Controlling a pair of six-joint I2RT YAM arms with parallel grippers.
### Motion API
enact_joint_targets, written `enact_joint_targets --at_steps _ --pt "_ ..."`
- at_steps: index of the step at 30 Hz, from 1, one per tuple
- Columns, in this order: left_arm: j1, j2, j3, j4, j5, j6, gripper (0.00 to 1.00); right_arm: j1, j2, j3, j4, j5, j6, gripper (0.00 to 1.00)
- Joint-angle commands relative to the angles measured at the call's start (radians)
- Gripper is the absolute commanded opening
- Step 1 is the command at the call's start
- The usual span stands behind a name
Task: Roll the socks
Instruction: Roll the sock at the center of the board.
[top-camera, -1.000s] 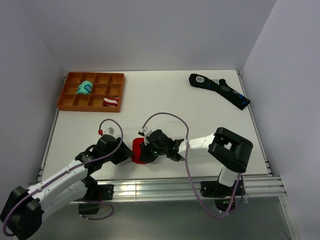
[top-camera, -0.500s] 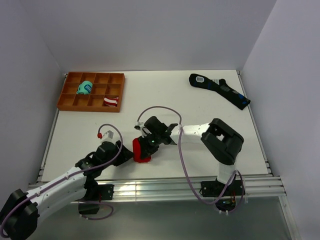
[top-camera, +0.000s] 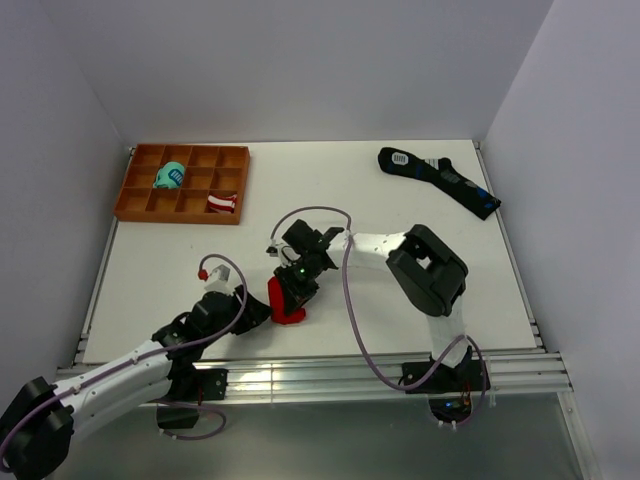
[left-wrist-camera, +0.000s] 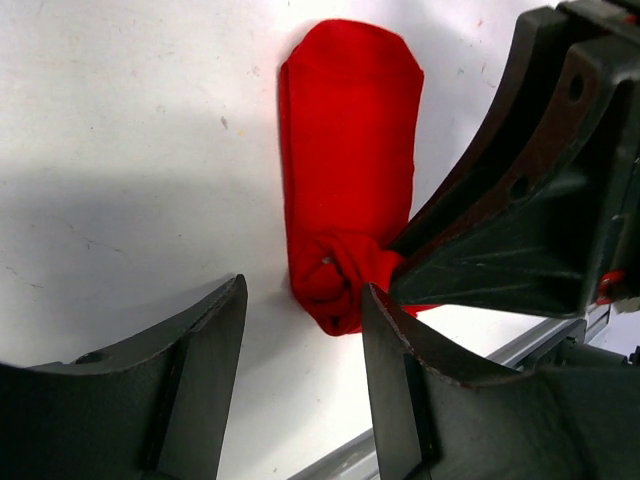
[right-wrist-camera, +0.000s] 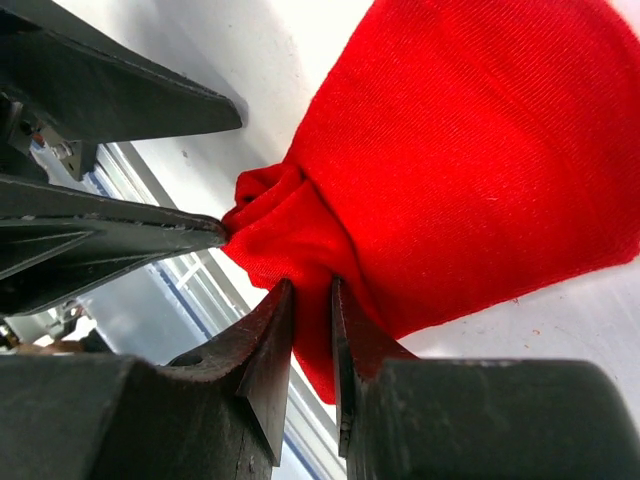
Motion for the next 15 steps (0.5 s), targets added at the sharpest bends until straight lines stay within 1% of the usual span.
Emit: enact_joint_targets --at_steps 1,6,10,15 --pt "-0.008 0.007 -0.025 0.096 -0.002 0.015 0.55 -0.017 0.051 0.032 -0.160 0.064 -0.058 0.24" --pt "-0.021 0.031 -0.044 0.162 0.015 0.020 0.55 -0.017 0.078 0.061 -0.184 0.055 -0.061 0.24" --pt "-0.030 0.030 -0.047 0.186 0.023 0.035 0.55 -0.015 0.092 0.077 -0.196 0.051 -0.061 0.24" --pt "-0.035 0.084 -0.030 0.192 0.041 0.063 0.55 -0.018 0.108 0.093 -0.213 0.046 -0.067 0.24"
